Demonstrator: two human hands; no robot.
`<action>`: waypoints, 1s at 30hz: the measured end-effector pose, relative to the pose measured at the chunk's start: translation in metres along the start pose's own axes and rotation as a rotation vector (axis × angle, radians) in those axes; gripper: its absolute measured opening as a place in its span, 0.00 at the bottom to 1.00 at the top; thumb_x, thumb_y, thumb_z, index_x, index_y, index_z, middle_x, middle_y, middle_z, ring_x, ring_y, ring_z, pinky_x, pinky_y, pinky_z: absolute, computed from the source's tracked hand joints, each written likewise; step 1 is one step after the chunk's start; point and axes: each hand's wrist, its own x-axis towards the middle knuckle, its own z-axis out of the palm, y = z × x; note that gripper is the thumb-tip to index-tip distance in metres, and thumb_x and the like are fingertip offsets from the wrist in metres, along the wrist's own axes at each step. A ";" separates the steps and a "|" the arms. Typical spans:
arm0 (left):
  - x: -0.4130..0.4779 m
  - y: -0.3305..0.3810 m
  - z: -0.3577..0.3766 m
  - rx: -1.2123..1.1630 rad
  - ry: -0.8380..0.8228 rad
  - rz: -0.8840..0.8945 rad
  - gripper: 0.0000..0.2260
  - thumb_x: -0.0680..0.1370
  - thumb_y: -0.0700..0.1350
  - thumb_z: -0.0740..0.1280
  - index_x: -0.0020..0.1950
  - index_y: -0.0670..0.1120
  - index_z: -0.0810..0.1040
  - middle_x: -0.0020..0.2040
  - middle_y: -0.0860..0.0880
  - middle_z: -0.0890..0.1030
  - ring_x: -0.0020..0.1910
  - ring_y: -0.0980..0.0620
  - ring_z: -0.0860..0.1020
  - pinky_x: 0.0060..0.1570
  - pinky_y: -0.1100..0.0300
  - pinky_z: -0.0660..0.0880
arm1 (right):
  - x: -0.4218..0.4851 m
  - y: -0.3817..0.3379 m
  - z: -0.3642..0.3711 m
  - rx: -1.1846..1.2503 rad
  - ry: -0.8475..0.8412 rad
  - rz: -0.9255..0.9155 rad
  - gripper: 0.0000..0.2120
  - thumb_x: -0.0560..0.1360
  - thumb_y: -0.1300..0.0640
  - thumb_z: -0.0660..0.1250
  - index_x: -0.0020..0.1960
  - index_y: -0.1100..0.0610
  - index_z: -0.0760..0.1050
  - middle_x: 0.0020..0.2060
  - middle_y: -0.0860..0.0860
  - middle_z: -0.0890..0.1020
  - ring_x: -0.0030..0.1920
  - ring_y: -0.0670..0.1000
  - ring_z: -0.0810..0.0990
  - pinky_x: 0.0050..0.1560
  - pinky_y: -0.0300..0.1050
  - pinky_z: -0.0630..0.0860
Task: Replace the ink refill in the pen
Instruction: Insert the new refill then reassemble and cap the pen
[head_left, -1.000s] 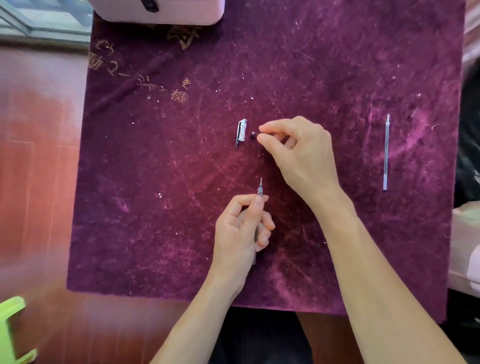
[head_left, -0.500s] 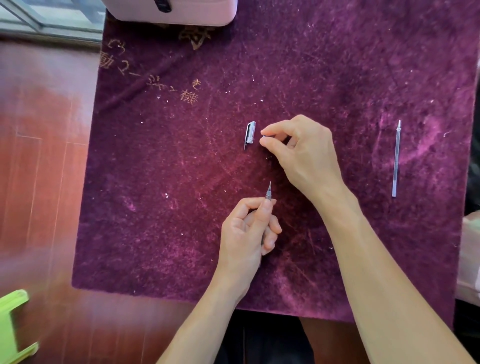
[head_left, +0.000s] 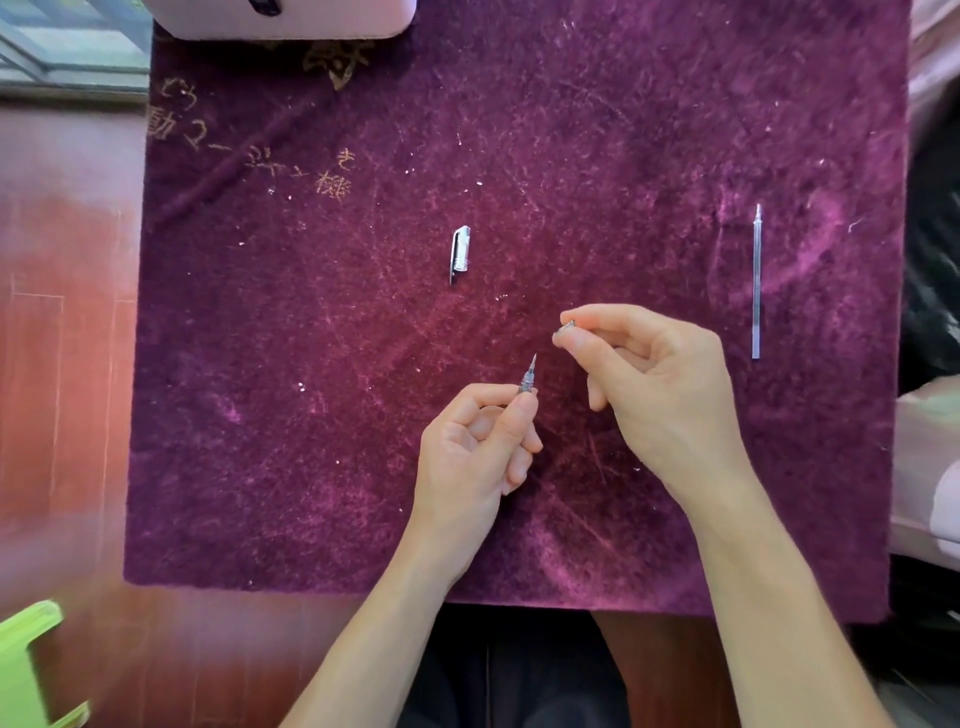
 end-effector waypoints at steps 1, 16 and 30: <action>0.000 0.000 0.000 0.011 -0.002 0.002 0.07 0.79 0.50 0.72 0.53 0.48 0.84 0.35 0.46 0.81 0.26 0.56 0.72 0.25 0.64 0.69 | -0.004 0.002 -0.002 0.044 -0.009 0.023 0.04 0.79 0.58 0.76 0.53 0.52 0.88 0.41 0.46 0.90 0.26 0.40 0.77 0.35 0.30 0.76; 0.000 -0.004 0.000 0.082 -0.039 0.033 0.04 0.78 0.50 0.73 0.51 0.51 0.84 0.35 0.48 0.83 0.26 0.57 0.74 0.24 0.65 0.70 | -0.014 0.014 0.002 0.198 -0.095 0.072 0.07 0.81 0.57 0.74 0.57 0.49 0.88 0.37 0.45 0.88 0.28 0.40 0.77 0.35 0.30 0.75; -0.001 -0.002 0.001 0.079 -0.020 0.024 0.07 0.80 0.46 0.73 0.54 0.44 0.83 0.35 0.48 0.82 0.26 0.57 0.74 0.25 0.66 0.70 | -0.020 0.017 0.004 0.135 -0.138 0.047 0.08 0.82 0.60 0.73 0.57 0.51 0.88 0.32 0.38 0.85 0.29 0.40 0.77 0.37 0.31 0.76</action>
